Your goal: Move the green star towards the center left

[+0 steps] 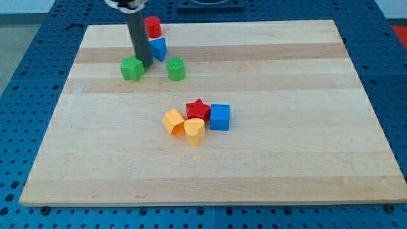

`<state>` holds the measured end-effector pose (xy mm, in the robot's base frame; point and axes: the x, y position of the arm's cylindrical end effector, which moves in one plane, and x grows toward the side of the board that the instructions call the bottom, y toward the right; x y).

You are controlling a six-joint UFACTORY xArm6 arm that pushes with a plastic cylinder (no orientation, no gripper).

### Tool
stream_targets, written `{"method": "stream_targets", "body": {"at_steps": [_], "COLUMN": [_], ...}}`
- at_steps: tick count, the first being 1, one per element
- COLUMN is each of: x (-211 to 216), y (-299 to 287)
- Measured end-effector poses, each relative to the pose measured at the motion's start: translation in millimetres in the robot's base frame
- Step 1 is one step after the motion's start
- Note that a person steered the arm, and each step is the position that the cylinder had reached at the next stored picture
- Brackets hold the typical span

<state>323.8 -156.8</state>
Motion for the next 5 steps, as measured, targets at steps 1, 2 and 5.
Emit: {"method": "stream_targets", "body": {"at_steps": [1, 2, 5], "x": [0.0, 15.9, 68.0], "y": [-36.9, -41.2, -44.0]}}
